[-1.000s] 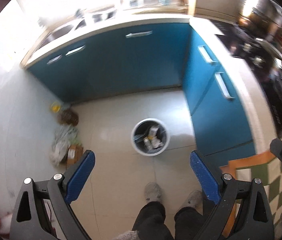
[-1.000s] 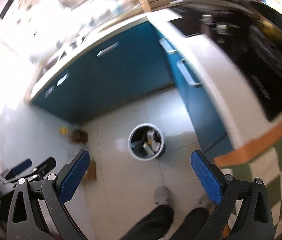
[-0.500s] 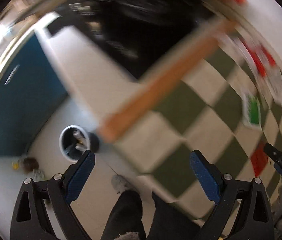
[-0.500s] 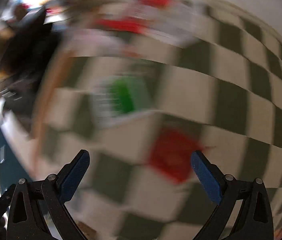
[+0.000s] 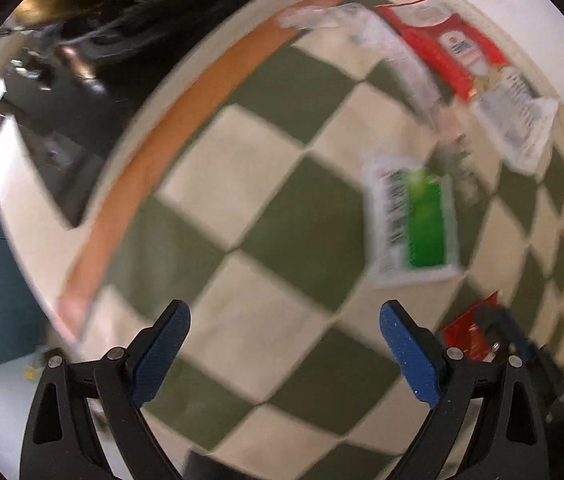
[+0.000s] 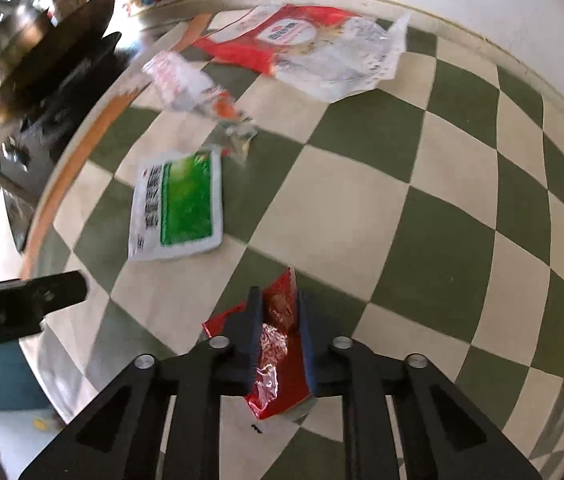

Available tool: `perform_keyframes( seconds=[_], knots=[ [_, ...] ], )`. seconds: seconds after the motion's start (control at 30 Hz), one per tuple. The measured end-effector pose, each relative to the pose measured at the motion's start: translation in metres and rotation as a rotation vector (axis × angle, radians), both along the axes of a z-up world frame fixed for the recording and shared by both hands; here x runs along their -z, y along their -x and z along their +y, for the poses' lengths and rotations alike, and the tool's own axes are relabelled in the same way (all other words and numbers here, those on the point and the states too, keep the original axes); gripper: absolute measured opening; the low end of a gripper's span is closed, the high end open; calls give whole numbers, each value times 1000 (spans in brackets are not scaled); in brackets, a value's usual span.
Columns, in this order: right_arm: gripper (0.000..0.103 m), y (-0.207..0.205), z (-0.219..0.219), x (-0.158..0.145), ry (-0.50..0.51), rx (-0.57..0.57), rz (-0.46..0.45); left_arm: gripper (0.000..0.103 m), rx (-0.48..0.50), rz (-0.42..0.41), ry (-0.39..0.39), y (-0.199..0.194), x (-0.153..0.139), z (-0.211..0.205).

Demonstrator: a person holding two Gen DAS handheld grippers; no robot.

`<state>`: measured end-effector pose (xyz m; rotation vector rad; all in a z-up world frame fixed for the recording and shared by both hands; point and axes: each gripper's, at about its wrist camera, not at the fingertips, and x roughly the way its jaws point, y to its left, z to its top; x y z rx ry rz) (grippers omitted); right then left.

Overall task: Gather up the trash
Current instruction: 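Grasp the white-green sachet with left tool while right tool grasps red wrapper, then carry sachet and red wrapper over the bin and open both tools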

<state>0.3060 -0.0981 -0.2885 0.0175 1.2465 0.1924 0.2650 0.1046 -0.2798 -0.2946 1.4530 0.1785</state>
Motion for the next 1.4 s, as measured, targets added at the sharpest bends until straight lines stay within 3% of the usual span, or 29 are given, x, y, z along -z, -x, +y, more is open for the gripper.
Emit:
perform_keyframes(
  seconds=[0.13,0.2,0.23,0.3,0.37,0.43,0.7,0.93,1.17,1.4],
  knots=[
    [14,-17,-35,-20,-29,81,-43,96,22,15,84,-33,8,-22],
    [14,-26,-48,-26,-24,117,-55,88,44,35,82,-46,15,-33],
    [14,-30,-56,-28,-22,132,-58,76,58,47,73,-51,19,-39],
    [14,-39,-69,-29,-18,162,-62,67,92,51,12,-56,20,-50],
    [14,-39,-85,-32,-17,184,-70,46,153,36,-58,-59,17,-63],
    [14,-42,-90,-30,-20,206,-72,5,187,32,-90,-59,13,-70],
    [14,-25,-78,-32,-41,210,-71,1,253,-32,-171,-39,-9,-86],
    [14,-12,-35,-48,-89,138,-80,1,189,-118,-160,4,-51,-22],
    [14,13,70,-63,-185,-40,-72,1,15,-154,-144,71,-81,78],
    [14,71,237,-47,-228,-320,-17,0,-237,-137,-121,162,-62,203]
  ],
)
